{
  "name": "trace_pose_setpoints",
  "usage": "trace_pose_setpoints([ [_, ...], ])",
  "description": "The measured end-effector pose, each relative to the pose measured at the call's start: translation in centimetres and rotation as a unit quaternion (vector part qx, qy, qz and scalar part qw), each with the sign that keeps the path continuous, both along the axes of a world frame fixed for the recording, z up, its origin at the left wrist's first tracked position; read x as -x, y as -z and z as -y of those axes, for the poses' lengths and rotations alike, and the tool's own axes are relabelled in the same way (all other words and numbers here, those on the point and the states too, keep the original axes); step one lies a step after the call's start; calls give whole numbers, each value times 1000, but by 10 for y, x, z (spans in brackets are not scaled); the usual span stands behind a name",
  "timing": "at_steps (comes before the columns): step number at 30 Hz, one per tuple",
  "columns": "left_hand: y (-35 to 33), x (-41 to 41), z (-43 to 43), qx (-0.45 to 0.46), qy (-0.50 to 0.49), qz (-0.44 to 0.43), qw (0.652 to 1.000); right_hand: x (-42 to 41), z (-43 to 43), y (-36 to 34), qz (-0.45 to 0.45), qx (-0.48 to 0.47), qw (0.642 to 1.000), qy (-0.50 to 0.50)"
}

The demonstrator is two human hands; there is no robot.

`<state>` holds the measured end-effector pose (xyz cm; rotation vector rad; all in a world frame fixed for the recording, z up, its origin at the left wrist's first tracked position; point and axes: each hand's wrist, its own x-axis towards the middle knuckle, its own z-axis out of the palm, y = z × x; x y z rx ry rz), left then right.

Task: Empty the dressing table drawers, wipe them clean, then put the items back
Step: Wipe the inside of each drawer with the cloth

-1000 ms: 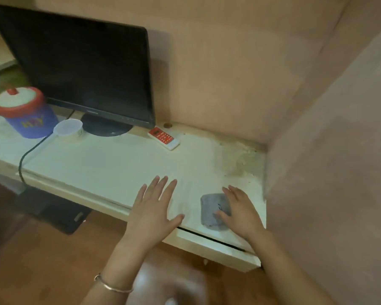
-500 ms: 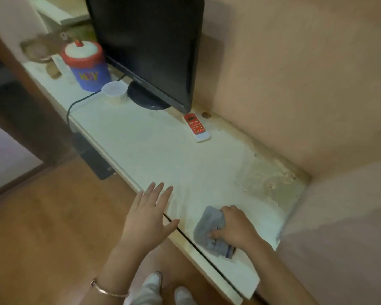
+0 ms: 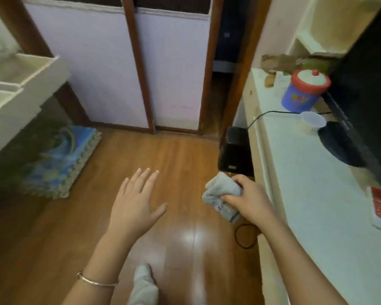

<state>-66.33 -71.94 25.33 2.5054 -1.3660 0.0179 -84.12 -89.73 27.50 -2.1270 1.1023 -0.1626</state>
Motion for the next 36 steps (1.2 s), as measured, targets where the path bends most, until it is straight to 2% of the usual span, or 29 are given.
trace_pose_setpoints([
  [7,-4,-139,-160,-38,-220,28,974,-228,-90,-12,18,41,980,-193],
  [13,-10,-226,-299,-15,-369,34,929,-392,-213,-15,80,23,942,-324],
  [19,-12,-279,-398,1,-503,20,864,-517,-321,-10,108,48,880,-459],
  [22,-8,-302,-433,-3,-557,-5,831,-571,-367,-5,114,35,850,-513],
  [27,5,-360,-480,-4,-632,-28,775,-665,-437,3,91,-22,823,-561],
  [36,33,-475,-546,14,-733,-73,676,-830,-571,24,84,17,693,-715],
])
